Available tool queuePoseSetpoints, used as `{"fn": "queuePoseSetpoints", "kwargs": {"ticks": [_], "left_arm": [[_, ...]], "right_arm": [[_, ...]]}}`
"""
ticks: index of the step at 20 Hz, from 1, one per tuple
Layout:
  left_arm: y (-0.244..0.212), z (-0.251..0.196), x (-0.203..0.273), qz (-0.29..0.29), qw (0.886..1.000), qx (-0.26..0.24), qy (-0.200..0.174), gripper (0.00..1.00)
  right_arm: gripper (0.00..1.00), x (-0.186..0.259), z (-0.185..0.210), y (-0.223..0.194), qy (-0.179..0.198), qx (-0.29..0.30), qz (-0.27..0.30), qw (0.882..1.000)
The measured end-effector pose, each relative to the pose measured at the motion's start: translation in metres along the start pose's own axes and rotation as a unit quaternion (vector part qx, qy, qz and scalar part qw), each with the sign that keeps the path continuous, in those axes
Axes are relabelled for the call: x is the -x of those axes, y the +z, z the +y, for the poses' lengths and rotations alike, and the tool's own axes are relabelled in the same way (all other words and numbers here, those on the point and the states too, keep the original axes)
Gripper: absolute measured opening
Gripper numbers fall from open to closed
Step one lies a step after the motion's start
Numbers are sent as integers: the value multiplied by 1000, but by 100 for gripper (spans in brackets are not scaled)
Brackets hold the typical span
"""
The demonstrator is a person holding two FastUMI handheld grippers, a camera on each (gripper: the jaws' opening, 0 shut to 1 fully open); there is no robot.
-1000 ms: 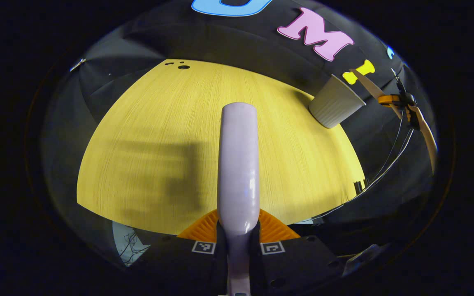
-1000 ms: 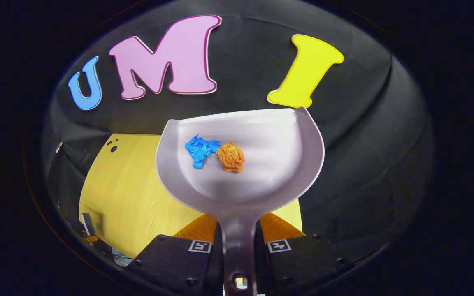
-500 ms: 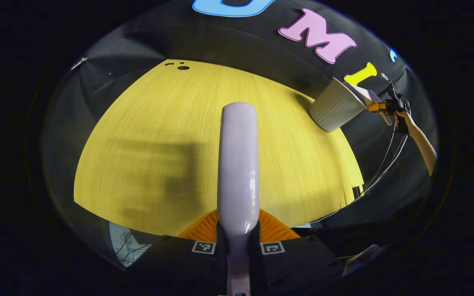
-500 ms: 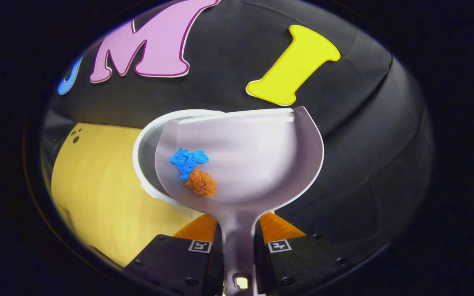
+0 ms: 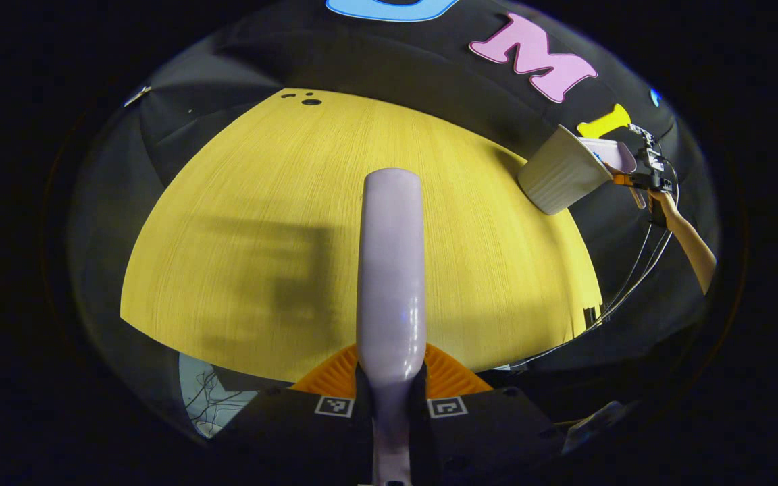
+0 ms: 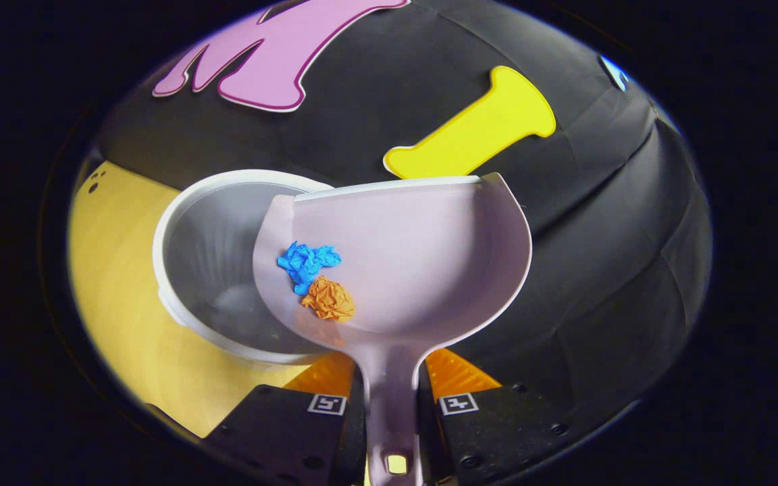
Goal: Pick up the small broom and dustpan from the desktop, sweep the trash into the dustpan with the broom, and then empty the trash into the garbage bin.
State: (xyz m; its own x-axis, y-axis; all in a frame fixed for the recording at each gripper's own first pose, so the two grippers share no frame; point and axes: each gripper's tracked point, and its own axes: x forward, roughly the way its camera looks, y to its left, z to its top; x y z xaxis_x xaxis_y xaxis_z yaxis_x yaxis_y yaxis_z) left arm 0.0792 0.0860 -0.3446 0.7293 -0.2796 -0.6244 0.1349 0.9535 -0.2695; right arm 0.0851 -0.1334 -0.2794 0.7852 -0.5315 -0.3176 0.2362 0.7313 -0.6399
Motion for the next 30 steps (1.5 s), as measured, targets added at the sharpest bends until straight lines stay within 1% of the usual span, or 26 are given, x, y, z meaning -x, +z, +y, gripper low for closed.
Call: {"fn": "queuePoseSetpoints", "kwargs": {"ticks": [1, 2, 3, 4, 5, 6, 8, 9, 10, 11, 12, 13, 16, 17, 19, 20, 21, 22, 24, 25, 26, 28, 30], "left_arm": [[0, -2, 0, 1, 1000, 0, 0, 25], [0, -4, 0, 2, 1000, -1, 0, 25], [0, -6, -1, 3, 1000, -3, 1, 25], [-1, -7, -2, 5, 1000, -4, 1, 25], [0, -8, -3, 7, 1000, -5, 3, 24], [-2, -9, -4, 9, 1000, -5, 3, 25], [-3, -11, -5, 15, 1000, -6, 3, 25], [-3, -13, -6, 17, 1000, -8, 3, 25], [-3, -14, -7, 19, 1000, -10, 4, 25], [-3, -15, -8, 22, 1000, -12, 4, 25], [-3, -16, -9, 23, 1000, -15, 4, 25], [-2, -19, -10, 25, 1000, -16, 3, 25], [0, -24, -14, 29, 999, -22, 0, 25], [0, -26, -16, 29, 999, -24, 0, 25], [2, -29, -19, 31, 999, -29, -1, 25], [2, -32, -20, 31, 999, -30, -3, 25], [3, -33, -21, 30, 999, -30, -4, 25], [4, -33, -23, 29, 999, -29, -4, 25], [7, -35, -27, 26, 999, -28, -5, 24], [8, -35, -29, 25, 999, -27, -5, 25], [11, -35, -30, 22, 999, -25, -6, 24], [17, -34, -32, 16, 1000, -21, -3, 25], [22, -33, -33, 9, 1000, -15, -1, 25]], "right_arm": [[31, 0, -4, 3, -14, 32, -8, 999], [35, 0, -7, 6, -28, 65, -18, 997], [35, -2, -9, 8, -42, 95, -27, 994], [31, -3, -11, 10, -51, 119, -35, 991], [35, -4, -12, 12, -56, 134, -42, 989], [35, -4, -13, 14, -58, 144, -45, 987], [35, -5, -18, 12, -61, 167, -54, 983], [31, -4, -22, 13, -67, 188, -58, 978], [35, -2, -26, 16, -76, 212, -65, 972], [35, 0, -29, 19, -87, 241, -71, 964], [31, 0, -33, 22, -98, 268, -78, 955], [35, 2, -36, 24, -105, 290, -87, 947], [35, 3, -45, 25, -111, 338, -96, 930], [35, 4, -49, 25, -114, 357, -99, 922], [35, 6, -44, 26, -118, 397, -107, 904], [34, 7, -43, 25, -117, 406, -111, 899], [39, 8, -44, 23, -114, 408, -111, 899], [35, 8, -44, 24, -113, 406, -109, 900], [35, 5, -45, 24, -107, 398, -102, 906], [35, 4, -45, 24, -101, 391, -97, 910], [35, 3, -44, 23, -94, 381, -93, 915], [35, 3, -44, 21, -78, 350, -81, 930], [35, 2, -43, 18, -53, 292, -64, 953]]}}
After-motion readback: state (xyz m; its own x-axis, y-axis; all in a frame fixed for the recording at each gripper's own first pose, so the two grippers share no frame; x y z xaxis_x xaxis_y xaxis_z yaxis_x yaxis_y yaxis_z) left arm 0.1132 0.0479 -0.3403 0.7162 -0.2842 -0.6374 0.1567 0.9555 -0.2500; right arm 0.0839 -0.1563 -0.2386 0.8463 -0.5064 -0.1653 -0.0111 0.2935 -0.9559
